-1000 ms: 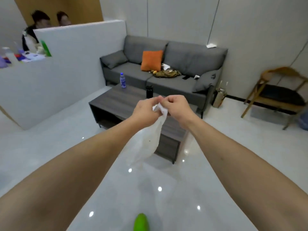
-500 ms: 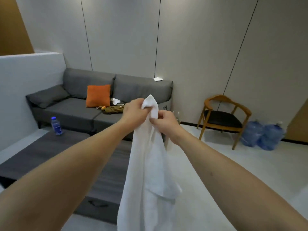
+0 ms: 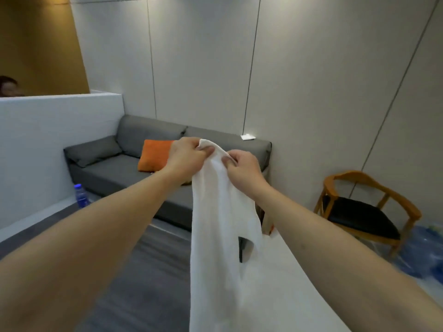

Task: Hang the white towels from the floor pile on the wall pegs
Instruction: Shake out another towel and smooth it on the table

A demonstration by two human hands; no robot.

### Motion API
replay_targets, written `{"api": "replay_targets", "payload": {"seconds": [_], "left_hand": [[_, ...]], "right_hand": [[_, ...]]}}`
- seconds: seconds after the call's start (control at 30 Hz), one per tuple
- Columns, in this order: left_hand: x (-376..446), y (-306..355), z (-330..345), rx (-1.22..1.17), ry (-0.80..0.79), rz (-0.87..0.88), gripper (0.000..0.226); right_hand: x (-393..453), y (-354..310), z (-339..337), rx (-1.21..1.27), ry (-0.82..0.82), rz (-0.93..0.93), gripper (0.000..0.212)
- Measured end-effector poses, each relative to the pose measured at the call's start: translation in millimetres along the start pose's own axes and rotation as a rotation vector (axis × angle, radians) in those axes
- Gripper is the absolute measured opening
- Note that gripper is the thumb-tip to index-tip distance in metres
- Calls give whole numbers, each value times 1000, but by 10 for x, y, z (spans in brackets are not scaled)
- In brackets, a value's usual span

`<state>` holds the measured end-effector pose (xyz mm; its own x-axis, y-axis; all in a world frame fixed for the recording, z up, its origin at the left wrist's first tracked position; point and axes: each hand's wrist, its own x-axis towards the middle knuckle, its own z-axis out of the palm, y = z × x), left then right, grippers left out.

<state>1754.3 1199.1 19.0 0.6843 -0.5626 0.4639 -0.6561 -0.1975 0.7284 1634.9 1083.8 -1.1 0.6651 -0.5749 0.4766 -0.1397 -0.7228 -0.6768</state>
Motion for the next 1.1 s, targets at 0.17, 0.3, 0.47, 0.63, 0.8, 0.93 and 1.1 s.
{"api": "replay_targets", "payload": {"seconds": [0.17,0.3,0.47,0.63,0.8,0.93,1.1], "left_hand": [[381,-76,15,96,214,-83,22],[479,-244,-201,187,391,-166,23],[494,-558,-853,298,583,-289,18],[561,-837,-1467,443,744,-358,24],[766,-1269,-1931,574,827,-419,23],[926,-1764,-2336,620,868,-507,23],[1133,-2268,-2895,726,890,-610,26]], "right_hand": [[631,309,60,-151,-129,-147,25],[1020,457,312,-243,-200,-219,17],[1543,528,620,-271,-238,-265,21],[2123,290,952,-238,-213,-338,30],[2640,-68,1591,-191,-242,-377,23],[3056,-399,2288,-141,-274,-405,22],[3470,-926,3153,-95,-339,-488,23]]}}
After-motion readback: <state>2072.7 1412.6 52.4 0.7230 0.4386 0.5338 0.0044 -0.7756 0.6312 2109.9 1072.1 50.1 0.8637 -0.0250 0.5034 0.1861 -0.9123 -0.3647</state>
